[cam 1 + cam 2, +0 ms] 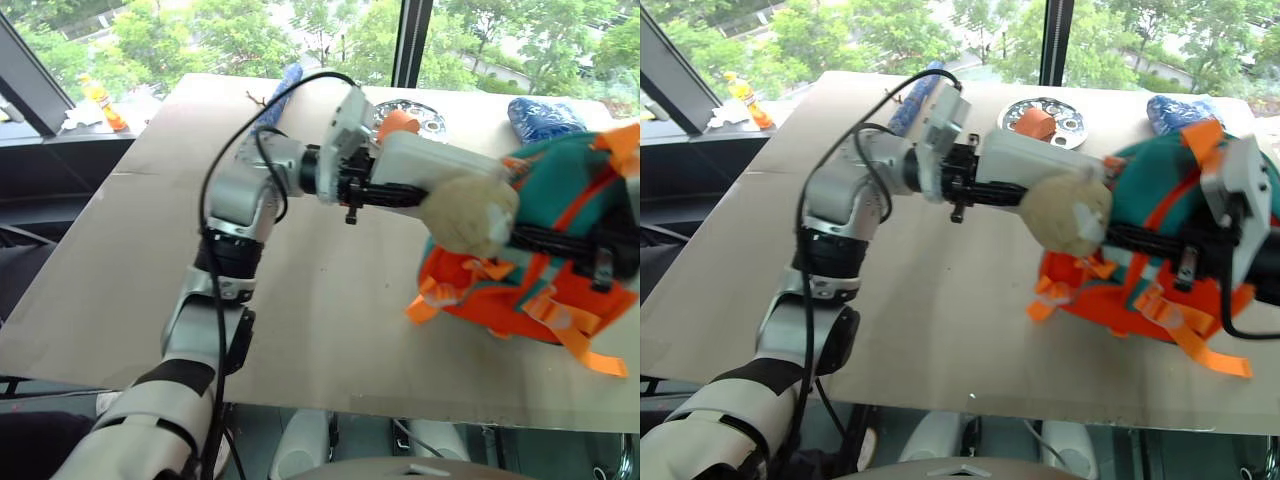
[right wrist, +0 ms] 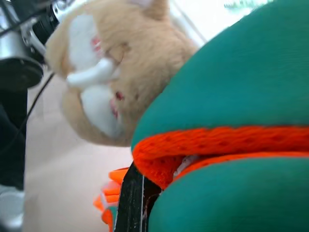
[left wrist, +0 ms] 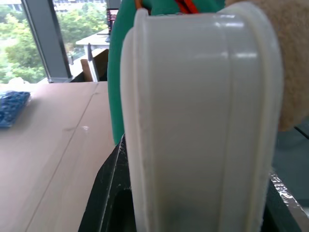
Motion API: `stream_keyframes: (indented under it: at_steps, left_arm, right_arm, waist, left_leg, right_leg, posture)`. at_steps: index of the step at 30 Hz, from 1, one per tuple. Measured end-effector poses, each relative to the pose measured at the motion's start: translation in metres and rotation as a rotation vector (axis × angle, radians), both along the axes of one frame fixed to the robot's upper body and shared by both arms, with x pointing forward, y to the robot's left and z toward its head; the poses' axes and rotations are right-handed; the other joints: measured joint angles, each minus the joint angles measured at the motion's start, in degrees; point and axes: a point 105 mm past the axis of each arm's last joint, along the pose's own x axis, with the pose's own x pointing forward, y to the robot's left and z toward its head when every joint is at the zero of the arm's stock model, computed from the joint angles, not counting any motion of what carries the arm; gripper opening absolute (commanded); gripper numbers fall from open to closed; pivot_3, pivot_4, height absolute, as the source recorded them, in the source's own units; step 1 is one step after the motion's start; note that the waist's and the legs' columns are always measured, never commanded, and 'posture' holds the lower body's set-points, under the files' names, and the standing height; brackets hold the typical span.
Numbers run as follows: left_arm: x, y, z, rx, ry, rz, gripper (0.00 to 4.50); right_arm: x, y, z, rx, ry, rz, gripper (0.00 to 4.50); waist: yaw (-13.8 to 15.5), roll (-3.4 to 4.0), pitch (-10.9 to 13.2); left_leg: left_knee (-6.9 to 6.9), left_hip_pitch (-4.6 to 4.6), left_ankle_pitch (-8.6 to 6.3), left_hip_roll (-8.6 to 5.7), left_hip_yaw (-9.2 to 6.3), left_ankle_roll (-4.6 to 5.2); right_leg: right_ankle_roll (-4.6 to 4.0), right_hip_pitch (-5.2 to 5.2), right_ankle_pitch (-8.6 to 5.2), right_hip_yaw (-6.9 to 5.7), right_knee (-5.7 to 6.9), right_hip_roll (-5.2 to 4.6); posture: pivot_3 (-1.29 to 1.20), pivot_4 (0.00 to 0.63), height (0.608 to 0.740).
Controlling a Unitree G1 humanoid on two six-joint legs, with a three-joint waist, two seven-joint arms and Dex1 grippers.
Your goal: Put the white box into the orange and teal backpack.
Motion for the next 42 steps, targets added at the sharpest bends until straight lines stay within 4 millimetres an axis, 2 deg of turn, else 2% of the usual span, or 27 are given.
stream_keyframes:
  at_steps: [2, 3, 7, 10, 13, 20, 21, 23, 25, 28, 29, 36, 40, 42]
  left_arm:
    - [-0.002, 0.002, -0.005, 0.024, 0.011, 0.034, 1.10]
    - [-0.004, 0.000, -0.014, 0.050, 0.032, 0.049, 1.10]
    - [-0.013, -0.022, -0.045, 0.138, 0.102, 0.038, 1.10]
    - [-0.018, -0.030, -0.050, 0.166, 0.105, 0.025, 1.10]
    - [-0.018, -0.055, -0.062, 0.207, 0.079, 0.026, 1.10]
    - [-0.009, -0.095, -0.081, 0.258, 0.083, 0.031, 1.10]
    - [-0.006, -0.099, -0.082, 0.260, 0.080, 0.038, 1.89]
    - [-0.003, -0.102, -0.084, 0.261, 0.063, 0.042, 2.42]
    - [0.000, -0.104, -0.087, 0.262, 0.035, 0.036, 3.42]
    - [0.002, -0.099, -0.083, 0.245, 0.043, 0.036, 4.39]
    - [0.004, -0.092, -0.080, 0.242, 0.056, 0.038, 4.48]
    - [0.008, -0.036, -0.065, 0.294, 0.117, 0.043, 4.48]
    - [0.007, -0.002, -0.043, 0.213, 0.234, 0.024, 4.48]
    - [0.010, 0.001, -0.038, 0.195, 0.225, 0.038, 4.48]
  right_arm:
    - [0.003, 0.006, -0.008, -0.019, 0.019, 0.017, 0.10]
    - [0.002, 0.009, -0.017, -0.033, 0.041, 0.023, 0.10]
    - [-0.014, 0.022, -0.039, -0.047, 0.095, 0.063, 0.10]
    - [-0.021, 0.027, -0.044, -0.057, 0.097, 0.076, 0.10]
    - [-0.025, 0.027, -0.054, -0.040, 0.129, 0.039, 0.10]
    - [-0.026, 0.028, -0.055, -0.036, 0.123, 0.002, 0.10]
    - [-0.025, 0.028, -0.055, -0.032, 0.121, -0.005, 0.00]
    - [-0.024, 0.028, -0.056, -0.026, 0.122, -0.014, 0.00]
    - [-0.024, 0.028, -0.058, -0.010, 0.130, -0.020, 0.00]
    - [-0.025, 0.028, -0.060, 0.010, 0.135, -0.022, 0.00]
    - [-0.026, 0.028, -0.060, 0.011, 0.135, -0.021, 0.00]
    - [-0.022, 0.018, -0.057, 0.029, 0.121, -0.068, 0.00]
    - [-0.015, 0.011, -0.050, 0.055, 0.108, -0.091, 0.00]
    - [-0.013, 0.010, -0.049, 0.059, 0.108, -0.095, 0.00]
  waist:
    - [0.4, 0.02, 0.0]
    - [0.9, 0.02, 0.0]
    - [2.5, 0.02, 0.0]
    - [2.6, 0.02, 0.0]
    - [2.9, 0.04, 0.0]
    - [2.7, 0.05, -0.1]
    - [2.8, 0.05, -0.1]
    - [3.0, 0.04, -0.1]
    - [3.0, 0.04, -0.1]
    - [2.8, 0.04, -0.1]
    - [2.7, 0.04, -0.1]
    - [1.0, 0.05, -0.1]
    - [1.2, 0.05, 0.0]
    - [1.4, 0.05, 0.0]
  left_leg:
    - [0.00, -0.12, 0.00, 0.00, -0.11, 0.00]
    - [0.03, -0.25, 0.00, -0.01, -0.19, 0.00]
    - [0.83, -1.04, -0.03, -0.12, -0.75, 0.04]
    - [0.83, -0.89, -0.04, -0.29, -0.74, 0.07]
    - [0.86, -0.65, -0.02, -0.38, -0.89, 0.04]
    - [0.84, -0.67, -0.04, -0.54, -0.86, 0.07]
    - [0.85, -0.70, -0.04, -0.57, -0.90, 0.07]
    - [0.85, -0.71, -0.05, -0.61, -0.92, 0.09]
    - [0.87, -0.71, -0.05, -0.63, -0.92, 0.11]
    - [0.86, -0.70, -0.05, -0.61, -0.93, 0.11]
    - [0.86, -0.70, -0.05, -0.59, -0.92, 0.10]
    - [0.83, -0.67, -0.05, -0.46, -0.94, 0.10]
    - [0.84, -0.70, -0.05, -0.45, -0.99, 0.10]
    - [0.84, -0.71, -0.05, -0.47, -1.02, 0.10]
  right_leg:
    - [0.00, -0.01, 0.00, -0.08, 0.02, -0.01]
    - [0.01, -0.03, 0.00, -0.14, -0.01, -0.02]
    - [0.08, -0.19, -0.03, -0.36, -0.02, -0.02]
    - [0.09, -0.11, -0.02, -0.27, -0.05, -0.10]
    - [0.09, 0.12, -0.04, -0.34, 0.02, -0.09]
    - [0.09, 0.08, -0.04, -0.27, 0.01, -0.05]
    - [0.09, 0.09, -0.04, -0.31, -0.01, -0.07]
    - [0.09, 0.09, -0.04, -0.31, -0.01, -0.12]
    - [0.09, 0.10, -0.04, -0.30, -0.01, -0.13]
    - [0.09, 0.09, -0.04, -0.30, 0.01, -0.13]
    - [0.09, 0.07, -0.04, -0.29, 0.02, -0.12]
    - [0.10, 0.03, -0.04, -0.21, 0.05, -0.07]
    - [0.10, 0.02, -0.04, -0.25, 0.03, -0.07]
    - [0.11, 0.03, -0.05, -0.28, 0.02, -0.08]
  posture:
    - [0.00, 0.150, 0.731]
    - [0.00, 0.150, 0.731]
    - [0.00, 0.150, 0.731]
    - [0.00, 0.150, 0.731]
    - [0.00, 0.150, 0.731]
    - [0.00, 0.150, 0.731]
    - [0.00, 0.150, 0.731]
    - [0.00, 0.150, 0.731]
    - [0.00, 0.150, 0.731]
    - [0.00, 0.150, 0.731]
    - [0.00, 0.150, 0.731]
    - [0.00, 0.150, 0.731]
    - [0.00, 0.150, 0.731]
    - [0.00, 0.150, 0.731]
